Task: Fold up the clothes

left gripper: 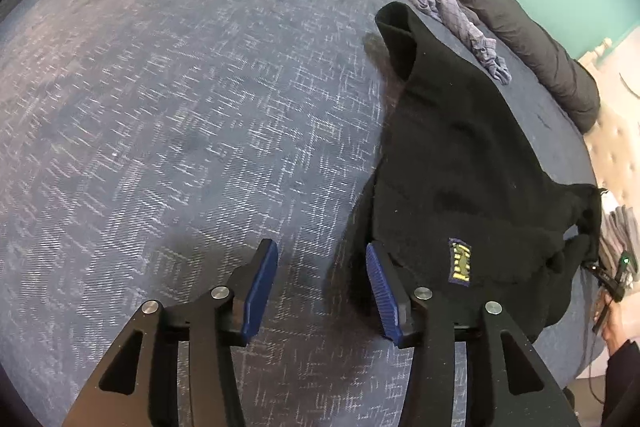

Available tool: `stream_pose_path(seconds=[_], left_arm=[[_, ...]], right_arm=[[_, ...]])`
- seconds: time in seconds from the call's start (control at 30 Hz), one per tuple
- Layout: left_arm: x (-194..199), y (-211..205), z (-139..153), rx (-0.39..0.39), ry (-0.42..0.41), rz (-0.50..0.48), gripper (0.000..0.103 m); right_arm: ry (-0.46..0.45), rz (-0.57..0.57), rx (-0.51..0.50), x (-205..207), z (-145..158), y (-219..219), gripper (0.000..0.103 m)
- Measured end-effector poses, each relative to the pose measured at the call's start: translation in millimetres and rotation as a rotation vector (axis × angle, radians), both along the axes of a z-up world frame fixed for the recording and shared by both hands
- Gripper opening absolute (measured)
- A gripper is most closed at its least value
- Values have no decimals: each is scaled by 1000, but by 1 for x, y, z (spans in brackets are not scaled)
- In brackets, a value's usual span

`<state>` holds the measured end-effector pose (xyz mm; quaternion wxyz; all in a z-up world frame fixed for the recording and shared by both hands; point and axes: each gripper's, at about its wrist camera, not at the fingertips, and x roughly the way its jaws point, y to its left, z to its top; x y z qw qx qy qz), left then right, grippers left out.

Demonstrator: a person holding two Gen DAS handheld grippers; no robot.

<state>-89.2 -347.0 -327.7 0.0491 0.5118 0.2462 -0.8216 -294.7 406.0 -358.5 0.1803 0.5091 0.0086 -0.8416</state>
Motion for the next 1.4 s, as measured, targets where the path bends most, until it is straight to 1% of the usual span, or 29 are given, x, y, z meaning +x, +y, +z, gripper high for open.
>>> stream_pose_path(seconds=[0.07, 0.1, 0.17, 0.27, 0.37, 0.5, 0.67, 0.77, 0.9, 1.07, 1.1, 1.13, 1.17, 1.2, 1.23, 1.27, 1.3, 1.4], left_arm=[[1, 0, -1, 5, 4, -1, 50], [3, 0, 2, 14, 19, -2, 50], [8, -1, 9, 32, 52, -5, 50], [17, 1, 17, 28, 73, -20, 50], [23, 11, 24, -15, 68, -62, 50], [29, 17, 31, -35, 79, -89, 50], [32, 15, 41, -12, 106, -70, 50], [34, 17, 44, 0, 111, -76, 54], [30, 25, 39, 4, 98, -106, 55], [20, 36, 27, -24, 73, -149, 54], [18, 38, 25, -35, 72, -158, 49], [17, 40, 24, -44, 69, -169, 42], [15, 42, 24, -52, 66, -180, 24], [14, 43, 24, -58, 65, -184, 13], [13, 43, 26, -63, 66, -186, 12], [12, 43, 28, -69, 67, -191, 8], [12, 44, 30, -75, 69, -192, 7], [13, 43, 38, -88, 83, -187, 5]], right_arm=[[8, 2, -19, -1, 1, 0, 38], [15, 13, -12, 0, 2, -1, 28], [31, 38, -4, 1, 5, -5, 18], [45, 61, -8, 3, 10, -8, 13], [44, 62, -13, 2, 11, -9, 12], [50, 64, -21, 7, 14, -9, 10], [48, 67, -21, 7, 16, -8, 10], [45, 68, -24, 7, 16, -8, 10], [39, 65, -28, 8, 15, -8, 10], [39, 65, -36, 9, 15, -8, 10], [45, 60, -37, 9, 16, -8, 13], [48, 55, -45, 10, 17, -8, 13], [39, 50, -75, 9, 17, -8, 13], [28, 42, -81, 7, 15, -8, 20], [28, 33, -78, 6, 15, -10, 26], [40, 25, -76, 6, 15, -11, 37], [45, 16, -70, 5, 14, -12, 42], [43, 13, -74, 1, 11, -15, 42]])
